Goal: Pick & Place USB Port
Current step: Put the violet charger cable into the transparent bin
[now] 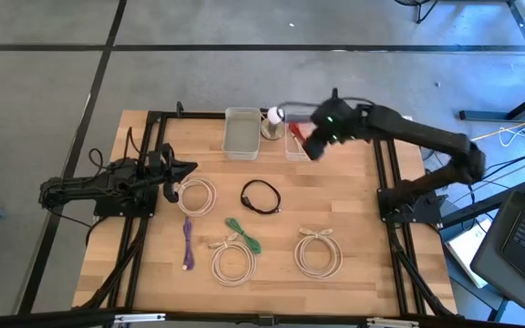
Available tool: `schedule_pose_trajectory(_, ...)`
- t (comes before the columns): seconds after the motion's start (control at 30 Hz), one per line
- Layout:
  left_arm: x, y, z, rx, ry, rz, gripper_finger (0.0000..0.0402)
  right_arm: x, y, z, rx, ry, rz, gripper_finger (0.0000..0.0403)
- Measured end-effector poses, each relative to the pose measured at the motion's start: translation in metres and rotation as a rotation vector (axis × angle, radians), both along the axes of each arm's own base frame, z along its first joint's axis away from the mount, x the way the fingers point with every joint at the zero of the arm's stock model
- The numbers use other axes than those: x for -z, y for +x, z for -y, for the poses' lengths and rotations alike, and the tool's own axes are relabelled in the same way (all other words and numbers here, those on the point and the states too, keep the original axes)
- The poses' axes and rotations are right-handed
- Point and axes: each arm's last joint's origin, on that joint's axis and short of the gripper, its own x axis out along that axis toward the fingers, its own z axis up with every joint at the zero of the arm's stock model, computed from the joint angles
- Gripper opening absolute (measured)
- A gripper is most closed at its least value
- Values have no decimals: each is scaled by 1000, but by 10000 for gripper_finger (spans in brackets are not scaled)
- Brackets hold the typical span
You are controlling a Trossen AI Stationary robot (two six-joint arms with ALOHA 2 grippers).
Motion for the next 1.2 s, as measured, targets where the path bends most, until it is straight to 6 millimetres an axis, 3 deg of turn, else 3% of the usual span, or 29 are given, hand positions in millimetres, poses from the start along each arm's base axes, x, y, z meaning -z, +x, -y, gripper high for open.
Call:
schedule_pose_trajectory(0.17,0,1,3,106,-17,6,4,-16,-16,-58,-160,91,35,153)
schedule_pose_trajectory(0.27,1,1,7,256,-103,4,4,-17,-20,-89,-215,88,13,153)
schedule_pose_trajectory(0.4,10,1,14,526,-387,-86,4,-16,-22,-120,-238,5,5,153)
schedule_pose_trajectory(0.5,20,0,20,593,-651,-218,4,-14,-23,-134,-241,-100,-6,153)
schedule_pose_trajectory(0.67,14,-3,28,507,-828,-381,3,-9,-28,-141,-183,-233,-60,153)
schedule_pose_trajectory(0.9,-22,9,48,434,-802,-511,3,-4,-44,-134,-60,-327,-193,153)
schedule_pose_trajectory(1.07,-47,27,74,357,-801,-726,3,-3,-50,-131,-13,-394,-231,153)
schedule_pose_trajectory(1.2,-48,47,102,264,-871,-889,3,-4,-50,-130,3,-437,-223,153)
